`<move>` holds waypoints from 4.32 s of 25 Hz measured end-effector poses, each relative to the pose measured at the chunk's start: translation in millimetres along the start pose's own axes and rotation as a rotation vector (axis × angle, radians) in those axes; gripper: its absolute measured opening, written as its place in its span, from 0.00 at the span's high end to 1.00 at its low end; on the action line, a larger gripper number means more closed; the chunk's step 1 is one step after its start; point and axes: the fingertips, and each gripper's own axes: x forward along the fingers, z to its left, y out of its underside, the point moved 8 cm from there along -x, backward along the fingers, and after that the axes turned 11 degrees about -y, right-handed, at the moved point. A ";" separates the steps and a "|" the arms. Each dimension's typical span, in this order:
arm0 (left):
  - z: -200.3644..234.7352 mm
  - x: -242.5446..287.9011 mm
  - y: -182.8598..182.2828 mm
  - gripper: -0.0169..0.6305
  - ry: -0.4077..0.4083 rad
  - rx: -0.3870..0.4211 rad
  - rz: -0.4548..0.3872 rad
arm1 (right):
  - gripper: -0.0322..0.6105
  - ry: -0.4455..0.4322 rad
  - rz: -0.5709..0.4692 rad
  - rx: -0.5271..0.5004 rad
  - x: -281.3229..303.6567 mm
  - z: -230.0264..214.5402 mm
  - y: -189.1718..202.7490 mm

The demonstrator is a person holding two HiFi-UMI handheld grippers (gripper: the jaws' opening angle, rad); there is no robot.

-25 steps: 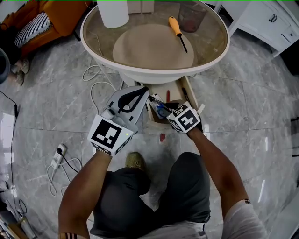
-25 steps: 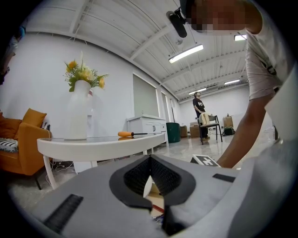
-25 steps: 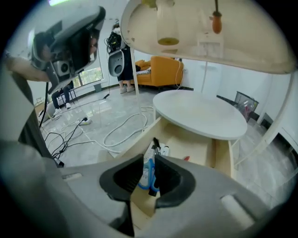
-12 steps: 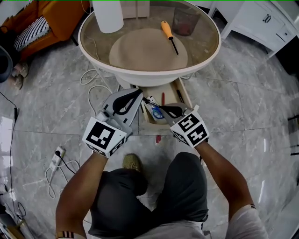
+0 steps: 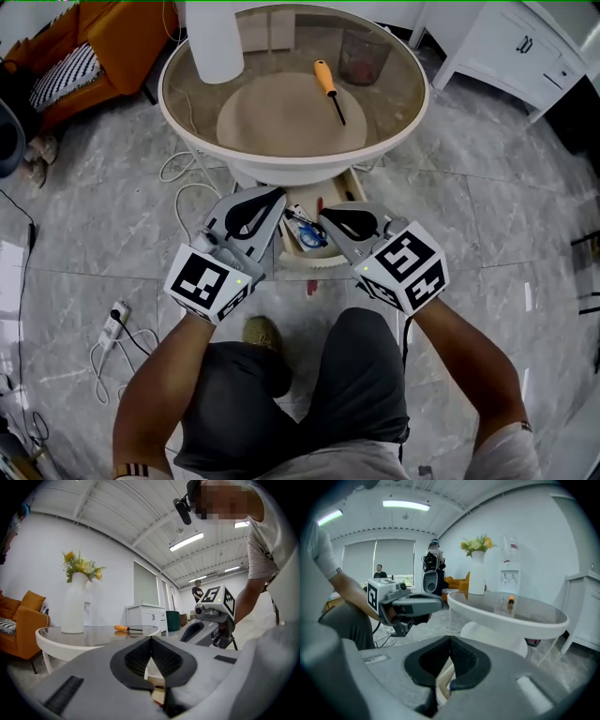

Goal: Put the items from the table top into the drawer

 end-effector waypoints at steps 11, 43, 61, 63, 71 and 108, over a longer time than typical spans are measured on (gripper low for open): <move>11.9 6.9 -55.8 0.97 -0.047 -0.043 -0.045 | 0.95 0.021 -0.093 0.033 -36.5 -16.4 -61.2; 24.3 67.6 -79.8 0.97 -0.043 -0.134 -0.070 | 0.75 0.236 0.121 0.242 15.1 -168.3 -115.2; 45.1 62.6 -82.8 0.97 -0.059 -0.199 -0.114 | 0.73 0.275 0.245 0.333 54.6 -204.7 -109.1; 45.4 61.8 -82.9 0.97 -0.061 -0.196 -0.113 | 0.77 0.274 0.246 0.336 54.1 -204.4 -108.9; 41.7 63.5 -82.7 0.97 -0.065 -0.199 -0.117 | 0.83 0.275 0.251 0.282 54.7 -197.7 -108.2; 28.7 15.9 -76.4 0.97 -0.172 -0.106 -0.066 | 0.83 -0.044 0.121 0.030 -44.0 -37.9 -95.8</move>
